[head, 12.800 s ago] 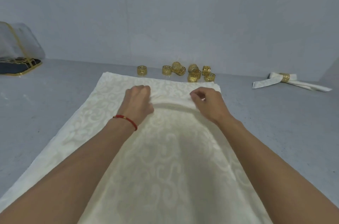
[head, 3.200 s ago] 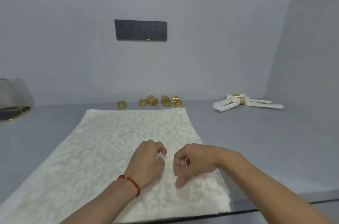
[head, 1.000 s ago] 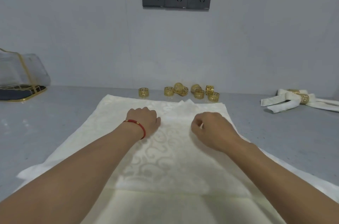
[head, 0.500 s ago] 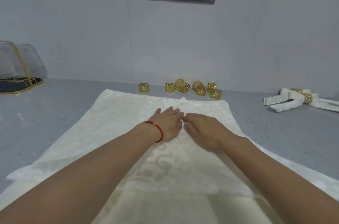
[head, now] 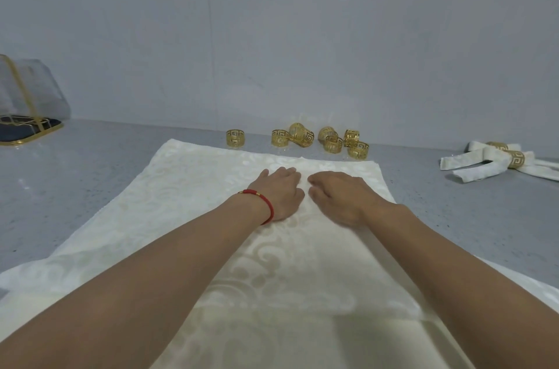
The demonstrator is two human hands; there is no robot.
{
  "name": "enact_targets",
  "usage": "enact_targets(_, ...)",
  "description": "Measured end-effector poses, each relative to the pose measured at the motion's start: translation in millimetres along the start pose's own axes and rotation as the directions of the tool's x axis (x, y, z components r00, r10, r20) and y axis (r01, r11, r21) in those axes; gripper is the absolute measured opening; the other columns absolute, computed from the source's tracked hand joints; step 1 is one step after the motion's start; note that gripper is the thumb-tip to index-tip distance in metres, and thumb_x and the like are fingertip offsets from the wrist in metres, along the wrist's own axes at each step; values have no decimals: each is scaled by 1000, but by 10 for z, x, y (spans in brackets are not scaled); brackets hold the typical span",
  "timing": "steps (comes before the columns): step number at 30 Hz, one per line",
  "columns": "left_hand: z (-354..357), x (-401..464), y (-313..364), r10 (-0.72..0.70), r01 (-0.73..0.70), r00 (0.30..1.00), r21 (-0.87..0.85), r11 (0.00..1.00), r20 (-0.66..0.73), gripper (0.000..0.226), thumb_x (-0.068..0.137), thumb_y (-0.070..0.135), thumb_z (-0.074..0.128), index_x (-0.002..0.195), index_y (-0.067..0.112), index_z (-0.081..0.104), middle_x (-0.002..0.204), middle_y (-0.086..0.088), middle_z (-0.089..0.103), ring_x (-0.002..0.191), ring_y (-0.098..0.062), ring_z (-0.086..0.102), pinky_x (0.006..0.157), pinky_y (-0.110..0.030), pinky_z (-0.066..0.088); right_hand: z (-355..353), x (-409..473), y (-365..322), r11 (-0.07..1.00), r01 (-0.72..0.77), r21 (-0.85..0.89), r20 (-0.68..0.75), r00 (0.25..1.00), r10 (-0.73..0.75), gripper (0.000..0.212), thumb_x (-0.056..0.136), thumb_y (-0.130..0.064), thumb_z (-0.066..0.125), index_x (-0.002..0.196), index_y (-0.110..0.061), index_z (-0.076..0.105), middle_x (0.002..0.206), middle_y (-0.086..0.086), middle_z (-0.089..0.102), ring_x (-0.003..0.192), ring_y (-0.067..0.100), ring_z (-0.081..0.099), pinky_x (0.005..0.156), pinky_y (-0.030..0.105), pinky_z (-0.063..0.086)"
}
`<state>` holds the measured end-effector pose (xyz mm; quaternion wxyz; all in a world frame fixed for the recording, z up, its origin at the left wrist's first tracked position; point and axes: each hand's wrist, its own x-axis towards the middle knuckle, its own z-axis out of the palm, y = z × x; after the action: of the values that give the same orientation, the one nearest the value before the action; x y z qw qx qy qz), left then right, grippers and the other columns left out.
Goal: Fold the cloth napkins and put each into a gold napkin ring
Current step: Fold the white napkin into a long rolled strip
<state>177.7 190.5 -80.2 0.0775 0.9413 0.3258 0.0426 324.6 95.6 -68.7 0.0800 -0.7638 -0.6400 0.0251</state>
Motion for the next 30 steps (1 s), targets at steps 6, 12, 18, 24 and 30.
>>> enact_targets(6,166,1,-21,24,-33,983,-47,998,-180,28,99,24,31,115,10,49,118,-2,49,104,-18,39,105,-41,32,23,423,63,993,-119,18,-178,977,120,34,102,-33,47,127,-16,63,133,9,61,127,32,50,100,46,43)
enact_targets(12,172,-13,-4,5,-33,968,-109,993,-250,28,98,22,35,117,11,51,106,1,47,90,-13,30,101,-35,32,76,900,-4,949,-278,150,-206,930,305,25,98,-34,56,105,-18,74,124,8,65,126,34,50,99,43,45)
enact_targets(18,144,-36,18,14,-42,972,-112,993,-236,37,99,22,35,132,12,49,123,0,52,94,-10,29,112,-38,28,43,925,-20,927,-205,314,-250,924,289,18,84,-17,78,75,-24,64,95,-2,69,102,26,63,89,43,54)
enact_targets(24,115,-35,23,-24,-6,975,-136,991,-223,39,97,25,39,133,14,51,133,-4,55,116,-23,48,107,-36,32,51,731,49,975,1,222,-308,949,69,17,84,-2,66,81,-19,67,85,-2,67,84,23,65,76,39,57)
enact_targets(30,-145,60,22,-73,67,996,-137,988,-42,45,99,28,41,142,19,48,143,-3,51,129,-24,48,107,-37,39,165,608,145,988,70,135,-290,957,-28,27,92,1,59,101,-15,80,102,8,76,95,30,69,83,43,57)
